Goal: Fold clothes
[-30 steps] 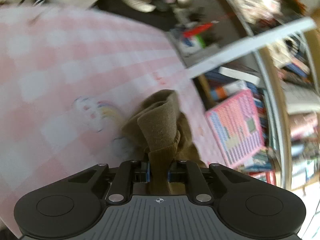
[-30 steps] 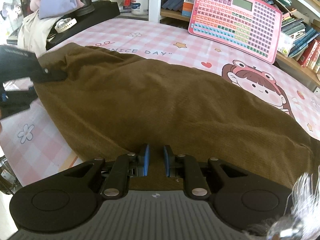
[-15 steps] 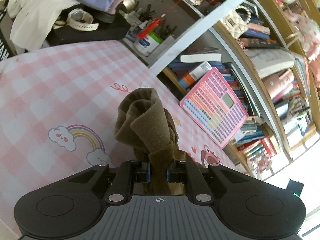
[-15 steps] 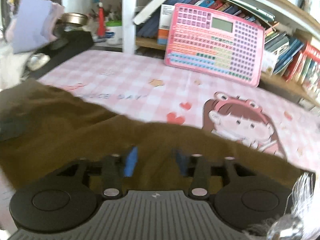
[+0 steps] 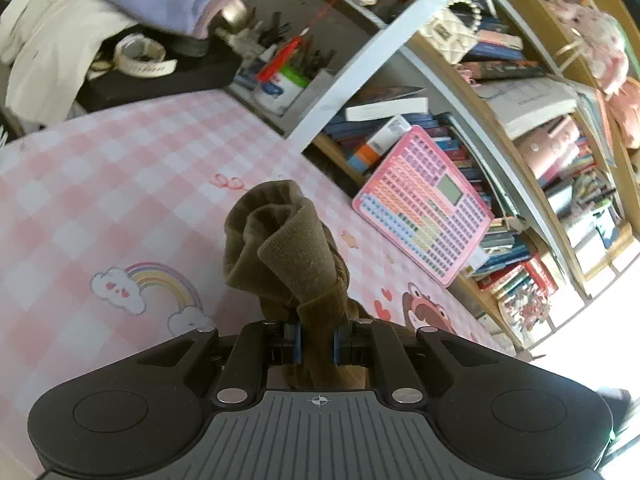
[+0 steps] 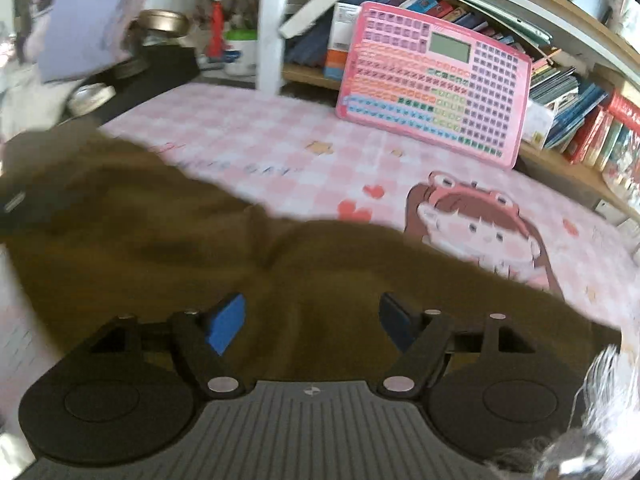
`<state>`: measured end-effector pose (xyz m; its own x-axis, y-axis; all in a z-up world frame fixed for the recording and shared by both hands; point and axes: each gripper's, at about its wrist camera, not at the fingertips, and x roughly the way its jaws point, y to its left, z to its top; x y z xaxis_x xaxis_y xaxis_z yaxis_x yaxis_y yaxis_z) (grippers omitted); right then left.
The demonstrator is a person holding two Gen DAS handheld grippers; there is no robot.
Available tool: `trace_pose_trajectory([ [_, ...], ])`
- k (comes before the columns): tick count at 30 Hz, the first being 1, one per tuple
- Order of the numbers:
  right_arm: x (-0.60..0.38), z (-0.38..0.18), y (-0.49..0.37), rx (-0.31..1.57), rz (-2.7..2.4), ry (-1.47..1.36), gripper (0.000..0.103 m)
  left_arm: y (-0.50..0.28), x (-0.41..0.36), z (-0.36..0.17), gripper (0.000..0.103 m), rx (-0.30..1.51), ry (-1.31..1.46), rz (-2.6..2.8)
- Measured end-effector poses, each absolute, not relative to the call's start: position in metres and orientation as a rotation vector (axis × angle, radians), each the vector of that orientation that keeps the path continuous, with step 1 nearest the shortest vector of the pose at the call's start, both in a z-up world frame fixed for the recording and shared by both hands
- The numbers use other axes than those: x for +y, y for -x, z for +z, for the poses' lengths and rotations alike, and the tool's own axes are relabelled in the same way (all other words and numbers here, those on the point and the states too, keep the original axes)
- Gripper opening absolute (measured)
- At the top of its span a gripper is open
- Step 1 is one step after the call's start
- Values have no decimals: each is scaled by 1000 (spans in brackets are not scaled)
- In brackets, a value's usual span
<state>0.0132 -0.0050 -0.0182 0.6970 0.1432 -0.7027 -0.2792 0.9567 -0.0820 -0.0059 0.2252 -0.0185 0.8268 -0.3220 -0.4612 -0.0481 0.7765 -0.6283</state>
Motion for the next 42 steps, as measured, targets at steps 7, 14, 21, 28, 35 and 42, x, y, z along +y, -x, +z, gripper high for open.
trace_pose_trajectory([
  [7,14,-40,8,790,307,305,73,8,193,3,12,558,530,-244],
  [14,-50,-19,12,754,290,131,73,16,134,27,12,513,275,-340],
  [21,-147,-6,25,704,164,-31,73,19,56,29,14,556,-17,-410],
  [28,-228,-15,22,785,176,-317,73,24,-8,-1,48,791,-119,-487],
  [35,-226,-26,-10,910,392,-510,73,39,35,11,65,765,115,-325],
  [42,-205,-45,-57,1076,435,-749,77,54,82,25,65,716,336,-128],
])
